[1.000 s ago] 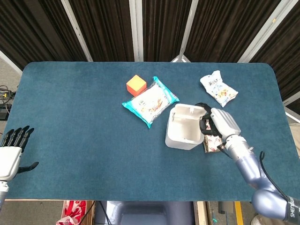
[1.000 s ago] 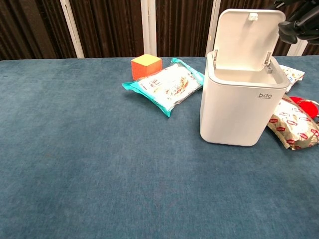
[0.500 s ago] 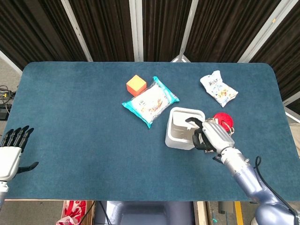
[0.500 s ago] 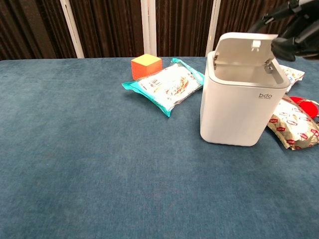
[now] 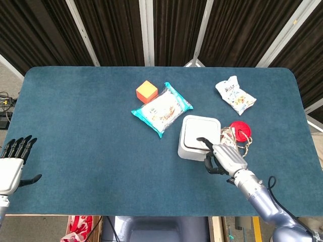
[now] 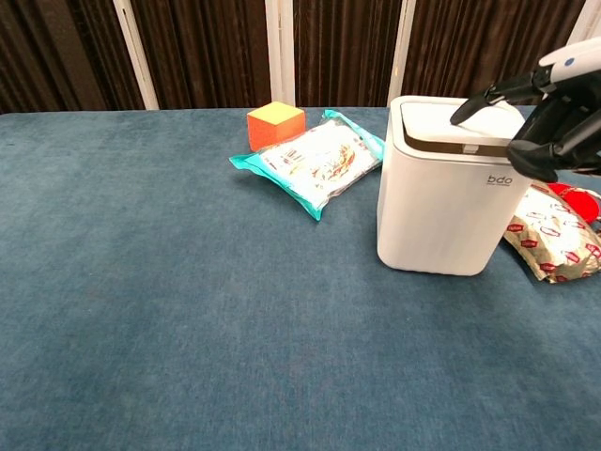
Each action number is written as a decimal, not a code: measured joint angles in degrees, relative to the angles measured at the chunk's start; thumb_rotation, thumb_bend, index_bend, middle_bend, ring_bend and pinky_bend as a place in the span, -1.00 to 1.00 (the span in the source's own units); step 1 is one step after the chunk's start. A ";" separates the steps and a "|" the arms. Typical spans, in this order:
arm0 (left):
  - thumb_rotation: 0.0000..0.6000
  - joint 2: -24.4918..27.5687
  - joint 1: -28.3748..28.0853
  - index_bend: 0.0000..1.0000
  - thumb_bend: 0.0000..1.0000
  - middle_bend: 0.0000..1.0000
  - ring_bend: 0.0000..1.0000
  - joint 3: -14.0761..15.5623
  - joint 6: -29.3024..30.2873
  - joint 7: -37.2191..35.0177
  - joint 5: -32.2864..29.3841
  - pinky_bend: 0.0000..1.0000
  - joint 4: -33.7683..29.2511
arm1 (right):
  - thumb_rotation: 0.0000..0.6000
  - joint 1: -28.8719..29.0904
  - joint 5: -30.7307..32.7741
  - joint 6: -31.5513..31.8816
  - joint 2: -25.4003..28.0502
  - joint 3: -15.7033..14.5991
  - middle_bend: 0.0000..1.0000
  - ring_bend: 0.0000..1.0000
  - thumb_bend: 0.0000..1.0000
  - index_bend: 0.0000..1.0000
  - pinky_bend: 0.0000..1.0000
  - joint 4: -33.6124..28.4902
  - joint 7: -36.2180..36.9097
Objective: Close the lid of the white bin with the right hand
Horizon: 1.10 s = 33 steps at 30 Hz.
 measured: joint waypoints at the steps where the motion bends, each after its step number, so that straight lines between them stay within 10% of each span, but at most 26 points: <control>1: 1.00 0.03 0.00 -1.00 -1.00 -1.00 -1.00 0.00 -0.01 -0.04 -0.02 -1.00 -0.02 | 1.00 0.05 -0.02 0.12 -0.21 -0.28 0.43 0.62 0.32 -0.81 0.56 0.03 -0.15; 25: 1.00 0.32 0.01 -1.00 -1.00 -1.00 -1.00 0.15 -0.06 -0.34 0.03 -1.00 -0.18 | 1.00 2.68 3.73 0.15 -2.54 -5.55 0.44 0.62 0.31 -0.81 0.56 0.44 -4.21; 33: 1.00 0.25 0.18 -1.00 -1.00 -1.00 -1.00 0.13 0.46 -0.42 0.24 -1.00 -0.05 | 1.00 1.56 0.30 4.44 -1.85 -3.17 0.44 0.62 0.32 -0.81 0.55 -0.38 -1.96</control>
